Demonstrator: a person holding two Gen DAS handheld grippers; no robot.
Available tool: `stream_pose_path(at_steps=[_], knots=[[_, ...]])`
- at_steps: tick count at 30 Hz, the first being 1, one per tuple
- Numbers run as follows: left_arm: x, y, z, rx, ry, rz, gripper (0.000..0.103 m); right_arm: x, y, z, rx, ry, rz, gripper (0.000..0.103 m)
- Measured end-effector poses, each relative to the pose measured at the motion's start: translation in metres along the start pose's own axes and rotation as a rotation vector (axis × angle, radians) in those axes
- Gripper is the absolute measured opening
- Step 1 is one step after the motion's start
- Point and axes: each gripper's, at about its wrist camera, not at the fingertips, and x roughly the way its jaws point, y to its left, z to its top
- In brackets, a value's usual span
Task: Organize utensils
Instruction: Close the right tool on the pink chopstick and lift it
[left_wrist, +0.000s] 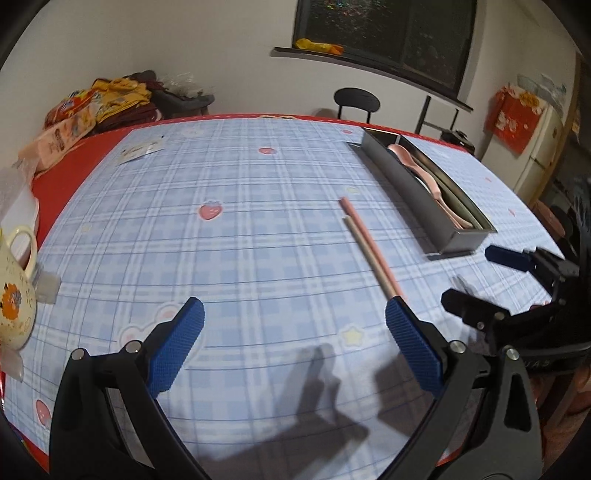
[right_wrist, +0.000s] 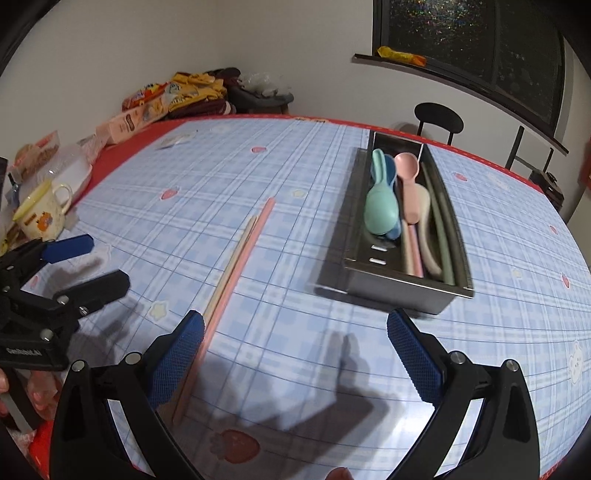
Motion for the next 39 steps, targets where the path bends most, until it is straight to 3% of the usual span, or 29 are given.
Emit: stream_pose_path(at_steps=[8, 17, 30, 39], knots=[[0.007, 0.018, -0.001, -0.08, 0.006, -0.059, 0.097, 0.017, 0.009, 0.012, 0.007, 0.034, -0.054, 0.097], [0.01, 0.022, -0.005, -0.122, 0.026, -0.072, 0.097, 0.032, 0.016, 0.012, -0.021, 0.072, -0.101, 0.097], [0.015, 0.032, -0.007, -0.186, 0.058, -0.086, 0.097, 0.038, 0.014, 0.01, 0.006, 0.102, -0.08, 0.097], [0.015, 0.029, -0.008, -0.177, 0.059, -0.078, 0.097, 0.043, 0.005, 0.01, 0.054, 0.124, -0.03, 0.097]])
